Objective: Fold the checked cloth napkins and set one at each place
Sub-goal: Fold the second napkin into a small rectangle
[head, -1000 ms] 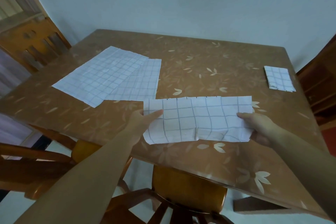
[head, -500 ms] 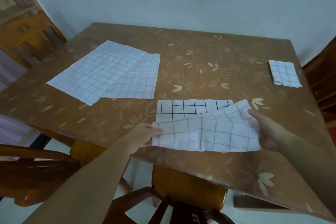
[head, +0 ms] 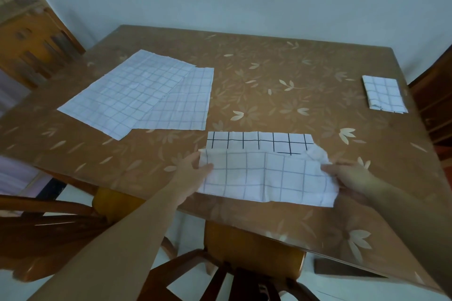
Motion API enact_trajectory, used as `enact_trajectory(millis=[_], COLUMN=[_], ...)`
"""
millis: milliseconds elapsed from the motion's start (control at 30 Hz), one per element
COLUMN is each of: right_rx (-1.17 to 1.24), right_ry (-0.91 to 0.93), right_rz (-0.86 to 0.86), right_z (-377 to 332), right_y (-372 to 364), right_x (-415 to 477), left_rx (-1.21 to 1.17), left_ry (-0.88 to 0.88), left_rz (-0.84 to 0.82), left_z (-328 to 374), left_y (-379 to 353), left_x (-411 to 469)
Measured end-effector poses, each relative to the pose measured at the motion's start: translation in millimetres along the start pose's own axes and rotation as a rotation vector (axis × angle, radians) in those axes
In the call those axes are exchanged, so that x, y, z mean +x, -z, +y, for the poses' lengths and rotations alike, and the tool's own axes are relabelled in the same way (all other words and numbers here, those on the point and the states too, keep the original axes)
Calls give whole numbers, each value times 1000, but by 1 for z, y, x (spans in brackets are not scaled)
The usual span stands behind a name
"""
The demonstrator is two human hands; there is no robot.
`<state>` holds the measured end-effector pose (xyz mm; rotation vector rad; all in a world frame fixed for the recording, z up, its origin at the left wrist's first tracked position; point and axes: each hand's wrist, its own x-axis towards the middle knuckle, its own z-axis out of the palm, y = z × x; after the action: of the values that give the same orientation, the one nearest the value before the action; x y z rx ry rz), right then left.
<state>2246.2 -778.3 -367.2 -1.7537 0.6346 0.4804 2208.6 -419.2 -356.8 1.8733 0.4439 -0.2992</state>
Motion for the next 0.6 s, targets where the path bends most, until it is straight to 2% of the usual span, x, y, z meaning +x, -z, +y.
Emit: enact_trajectory(millis=[100, 267, 333, 533, 600], right_rx=[-11, -184, -200, -119, -124], right_ry=[50, -19, 8, 182, 177], right_rz=[96, 106, 102, 181, 176], right_z=[1, 15, 14, -4, -6], right_y=[-5, -11, -12, -11, -12], right_x=[4, 6, 6, 0, -3], left_rx=[67, 201, 202, 162, 180], left_ry=[-51, 162, 158, 50, 58], left_rz=[158, -109, -145, -14, 22], left_z=[0, -15, -17, -10, -13], left_y=[-6, -10, -8, -8, -8], left_x=[4, 2, 4, 18, 18])
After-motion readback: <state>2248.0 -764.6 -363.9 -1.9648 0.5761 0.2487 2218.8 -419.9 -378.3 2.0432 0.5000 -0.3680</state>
